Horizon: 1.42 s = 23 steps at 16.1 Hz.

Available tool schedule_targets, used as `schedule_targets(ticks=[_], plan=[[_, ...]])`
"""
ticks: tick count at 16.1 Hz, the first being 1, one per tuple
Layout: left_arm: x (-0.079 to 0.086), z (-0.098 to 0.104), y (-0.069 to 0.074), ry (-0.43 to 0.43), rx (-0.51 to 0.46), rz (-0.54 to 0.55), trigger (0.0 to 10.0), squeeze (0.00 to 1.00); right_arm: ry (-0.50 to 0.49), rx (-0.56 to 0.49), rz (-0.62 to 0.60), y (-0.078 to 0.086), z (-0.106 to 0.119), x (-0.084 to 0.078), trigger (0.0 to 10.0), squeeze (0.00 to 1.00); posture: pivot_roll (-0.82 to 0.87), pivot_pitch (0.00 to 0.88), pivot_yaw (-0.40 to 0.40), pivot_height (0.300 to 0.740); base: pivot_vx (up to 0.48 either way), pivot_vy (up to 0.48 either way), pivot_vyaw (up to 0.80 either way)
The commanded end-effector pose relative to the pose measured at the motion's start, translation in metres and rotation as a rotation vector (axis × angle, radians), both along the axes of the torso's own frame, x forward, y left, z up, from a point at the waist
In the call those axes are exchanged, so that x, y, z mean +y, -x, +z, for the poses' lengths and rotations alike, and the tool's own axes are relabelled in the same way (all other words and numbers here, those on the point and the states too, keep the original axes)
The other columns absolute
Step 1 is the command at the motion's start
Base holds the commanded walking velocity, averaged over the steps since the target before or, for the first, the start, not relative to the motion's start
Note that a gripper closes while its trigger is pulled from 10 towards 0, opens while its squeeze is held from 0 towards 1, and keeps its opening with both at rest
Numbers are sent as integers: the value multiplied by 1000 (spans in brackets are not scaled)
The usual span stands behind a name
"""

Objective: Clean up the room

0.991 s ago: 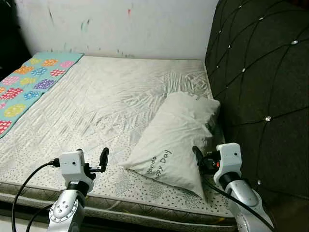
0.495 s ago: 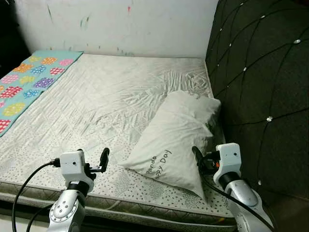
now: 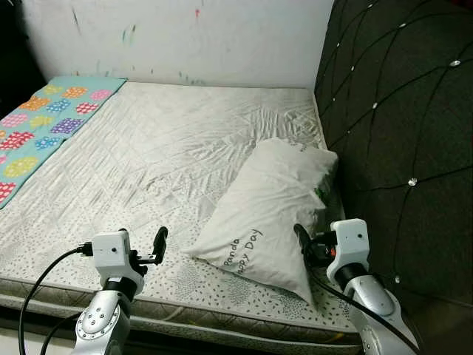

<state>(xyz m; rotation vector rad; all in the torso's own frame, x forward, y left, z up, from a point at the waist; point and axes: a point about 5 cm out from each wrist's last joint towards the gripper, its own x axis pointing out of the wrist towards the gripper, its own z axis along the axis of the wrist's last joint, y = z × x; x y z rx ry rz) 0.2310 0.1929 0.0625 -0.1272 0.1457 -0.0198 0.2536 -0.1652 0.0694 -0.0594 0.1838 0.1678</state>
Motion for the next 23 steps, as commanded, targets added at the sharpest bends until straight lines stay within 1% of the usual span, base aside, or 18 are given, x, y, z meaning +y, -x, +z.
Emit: schedule_targets(ticks=[1, 5, 6, 8, 13, 15, 19, 23], plan=[[2, 0, 2, -17, 11, -4, 10000, 0, -1, 5, 7, 3, 1, 2, 10000, 0, -100, 0, 39, 740, 0, 0, 0], [1, 5, 7, -24, 11, -5, 10000, 0, 7, 15, 19, 11, 3, 6, 10000, 0, -91, 34, 41, 740, 0, 0, 0], [0, 7, 9, -20, 16, -6, 10000, 0, 18, 26, 42, 16, 4, 9, 10000, 0, -91, 62, 46, 740, 0, 0, 0], [-3, 6, 16, -16, 43, -17, 10000, 0, -1, 63, 29, 25, 0, 8, 10000, 0, -90, 95, 51, 740, 0, 0, 0], [-5, 11, 33, -5, 87, -30, 10000, 0, -13, 115, 32, 50, 3, 10, 10000, 0, -89, 178, 59, 740, 0, 0, 0], [-4, 13, 42, 0, 105, -29, 10000, 0, -17, 127, 31, 60, 6, 11, 10000, 0, -86, 207, 59, 740, 0, 0, 0], [-5, 13, 50, 16, 136, -23, 10000, 0, -22, 152, 35, 69, 9, 12, 10000, 0, -84, 227, 58, 740, 0, 0, 0], [-5, 13, 52, 34, 159, -18, 10000, 0, -23, 165, 38, 72, 10, 12, 10000, 0, -82, 227, 57, 740, 0, 0, 0]])
